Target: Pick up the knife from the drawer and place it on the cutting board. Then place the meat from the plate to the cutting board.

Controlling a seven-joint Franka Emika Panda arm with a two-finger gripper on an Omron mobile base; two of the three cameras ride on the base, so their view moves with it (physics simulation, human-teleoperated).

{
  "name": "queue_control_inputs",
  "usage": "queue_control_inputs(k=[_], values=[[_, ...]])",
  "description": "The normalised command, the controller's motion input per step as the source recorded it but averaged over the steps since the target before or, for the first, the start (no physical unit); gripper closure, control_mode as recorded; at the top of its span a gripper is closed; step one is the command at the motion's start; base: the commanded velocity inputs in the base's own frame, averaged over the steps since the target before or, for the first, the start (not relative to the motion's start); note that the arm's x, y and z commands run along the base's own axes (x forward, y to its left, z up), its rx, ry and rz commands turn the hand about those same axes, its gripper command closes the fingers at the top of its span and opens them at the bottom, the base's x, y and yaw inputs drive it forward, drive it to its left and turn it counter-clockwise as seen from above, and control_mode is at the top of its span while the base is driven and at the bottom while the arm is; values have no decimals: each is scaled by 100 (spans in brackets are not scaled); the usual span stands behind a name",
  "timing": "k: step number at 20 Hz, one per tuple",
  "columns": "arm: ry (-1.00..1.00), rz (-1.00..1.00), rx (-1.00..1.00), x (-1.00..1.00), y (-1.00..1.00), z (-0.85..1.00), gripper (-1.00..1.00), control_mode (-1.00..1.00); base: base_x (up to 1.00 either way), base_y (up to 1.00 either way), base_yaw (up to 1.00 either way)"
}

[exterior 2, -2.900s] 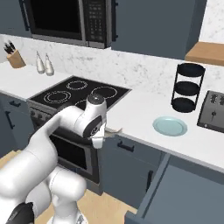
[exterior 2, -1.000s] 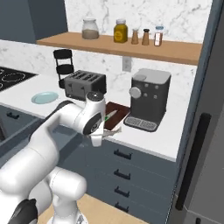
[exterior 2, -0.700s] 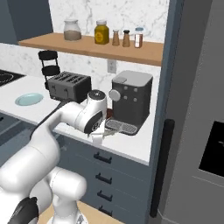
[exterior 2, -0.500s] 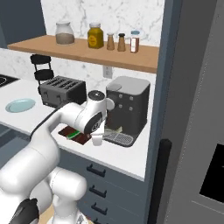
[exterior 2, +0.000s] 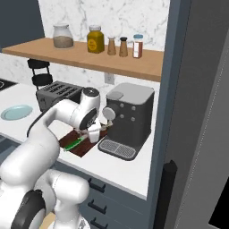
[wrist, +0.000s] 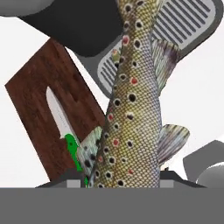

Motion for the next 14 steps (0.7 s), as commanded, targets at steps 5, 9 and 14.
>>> queue_control_inputs(k=[5, 9, 14], values=[[1, 37, -20, 34, 99, -11, 100, -100, 0, 0, 0], [4, 25, -28, 25, 92, -44, 100, -100, 0, 0, 0], [2, 11, -19, 40, 43, -34, 100, -100, 0, 0, 0]])
